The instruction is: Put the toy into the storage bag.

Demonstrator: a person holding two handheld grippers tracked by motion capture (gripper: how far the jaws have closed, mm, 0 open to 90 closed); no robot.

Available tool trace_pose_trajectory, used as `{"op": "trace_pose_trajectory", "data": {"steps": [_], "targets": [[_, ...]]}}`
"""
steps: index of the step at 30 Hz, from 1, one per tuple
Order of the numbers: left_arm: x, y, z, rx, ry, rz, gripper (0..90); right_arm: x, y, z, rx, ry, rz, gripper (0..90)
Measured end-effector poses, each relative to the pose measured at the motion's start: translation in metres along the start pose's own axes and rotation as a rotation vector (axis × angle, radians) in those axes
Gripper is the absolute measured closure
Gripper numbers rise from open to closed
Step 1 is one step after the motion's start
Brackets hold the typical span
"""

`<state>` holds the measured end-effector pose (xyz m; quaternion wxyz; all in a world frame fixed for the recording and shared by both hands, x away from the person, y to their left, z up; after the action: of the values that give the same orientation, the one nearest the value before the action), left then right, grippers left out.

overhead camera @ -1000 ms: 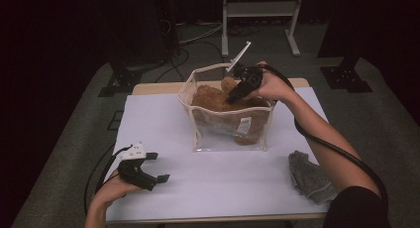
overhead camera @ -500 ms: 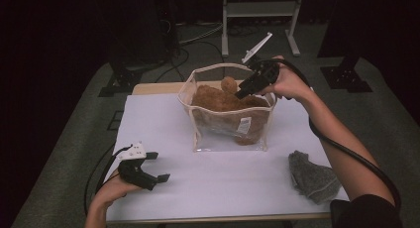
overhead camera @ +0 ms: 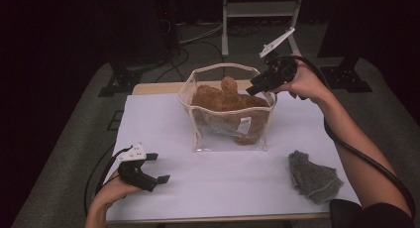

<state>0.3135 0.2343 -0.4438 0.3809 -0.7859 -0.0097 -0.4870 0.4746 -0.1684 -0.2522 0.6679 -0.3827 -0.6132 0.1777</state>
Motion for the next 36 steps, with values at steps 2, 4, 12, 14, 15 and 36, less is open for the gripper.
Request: {"op": "trace_pose_trajectory", "data": {"steps": [2,4,12,14,15,36], "targets": [[0.0,0.0,0.0,0.0,-0.006,-0.005,2.8,-0.004,-0.009,0.001,-0.006,0.009,-0.014,47.8],[0.0,-0.001,0.001,0.002,-0.011,-0.009,2.8,-0.007,-0.013,0.002,-0.011,0.011,-0.018,47.8],[-0.002,0.0,0.002,0.003,-0.013,-0.003,2.8,-0.021,-0.029,0.003,-0.025,0.037,-0.035,47.3],[-0.002,-0.001,0.002,0.002,-0.019,-0.009,2.8,-0.025,-0.032,0.004,-0.028,0.047,-0.039,46.4],[-0.002,-0.001,0.002,0.001,-0.022,-0.011,2.7,-0.027,-0.033,0.005,-0.03,0.05,-0.037,46.4],[-0.003,-0.002,0.003,0.005,-0.024,-0.013,2.7,-0.071,-0.055,0.019,-0.054,0.096,-0.067,45.6]]}}
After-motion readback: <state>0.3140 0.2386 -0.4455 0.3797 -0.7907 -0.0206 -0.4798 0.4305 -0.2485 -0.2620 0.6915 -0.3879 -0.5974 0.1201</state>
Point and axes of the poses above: each handheld gripper's, and its own axes: y roughly forward along the jaws, x roughly out of its top, z roughly to its left, the point moved 3 cm from there along y, roughly forward along the jaws, and after that the axes turned 10 degrees about -y, right-handed, at the moved point
